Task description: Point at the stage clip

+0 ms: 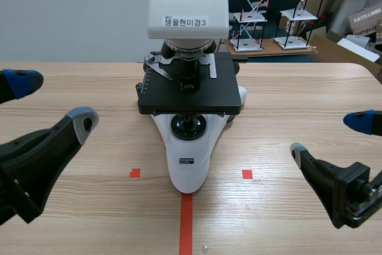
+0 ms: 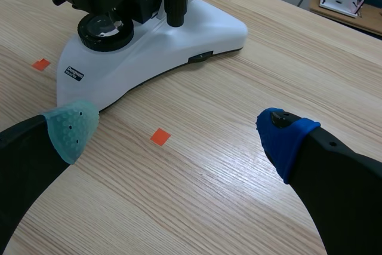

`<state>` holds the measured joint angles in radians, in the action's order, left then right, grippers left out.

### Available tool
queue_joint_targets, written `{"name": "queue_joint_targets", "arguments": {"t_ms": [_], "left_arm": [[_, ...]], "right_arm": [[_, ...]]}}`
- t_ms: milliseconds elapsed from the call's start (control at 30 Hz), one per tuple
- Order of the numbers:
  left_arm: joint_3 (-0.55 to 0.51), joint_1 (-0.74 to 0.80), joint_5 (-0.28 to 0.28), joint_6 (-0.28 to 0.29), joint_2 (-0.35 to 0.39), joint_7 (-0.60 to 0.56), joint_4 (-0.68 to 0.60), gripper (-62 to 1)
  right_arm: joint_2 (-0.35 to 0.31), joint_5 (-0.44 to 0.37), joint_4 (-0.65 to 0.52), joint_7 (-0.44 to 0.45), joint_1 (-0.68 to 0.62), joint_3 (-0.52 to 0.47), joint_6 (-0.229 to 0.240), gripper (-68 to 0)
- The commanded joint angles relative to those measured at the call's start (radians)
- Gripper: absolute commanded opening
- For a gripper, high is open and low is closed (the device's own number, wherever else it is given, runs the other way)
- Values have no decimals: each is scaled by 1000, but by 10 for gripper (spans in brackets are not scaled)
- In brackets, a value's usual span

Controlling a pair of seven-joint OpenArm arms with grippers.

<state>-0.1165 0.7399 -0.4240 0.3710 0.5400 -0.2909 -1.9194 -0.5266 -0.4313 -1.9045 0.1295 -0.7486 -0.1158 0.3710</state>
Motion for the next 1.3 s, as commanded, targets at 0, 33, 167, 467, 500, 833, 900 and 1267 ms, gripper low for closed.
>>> {"name": "queue_joint_targets", "arguments": {"t_ms": [0,33,167,467,500,833,900,1267], "left_arm": [[-3,8,-6,5,-5,-14,-6,-11],[-2,8,-6,5,-5,-3,-6,-11],[-2,8,-6,5,-5,2,-6,-11],[-2,8,-6,5,-5,4,-6,-11],[-2,8,-6,5,-5,4,-6,-11],[-2,8,-6,5,-5,4,-6,-11],[-2,8,-6,5,-5,4,-6,-11],[-2,8,-6,5,-5,4,-6,-11]], "right_arm": [[-11,-6,-21,14,-2,-8,-3,-93],[-11,-7,-21,14,-2,-8,-3,-93],[-11,-7,-21,19,-2,-8,-4,-93],[-11,-7,-21,34,-2,-8,-4,-93],[-11,-7,-21,34,-2,-8,-4,-93],[-11,-8,-21,42,-2,-8,-4,-93],[-11,-8,-21,42,-2,-8,-4,-93],[-11,-8,-21,41,-2,-8,-4,-93]]}}
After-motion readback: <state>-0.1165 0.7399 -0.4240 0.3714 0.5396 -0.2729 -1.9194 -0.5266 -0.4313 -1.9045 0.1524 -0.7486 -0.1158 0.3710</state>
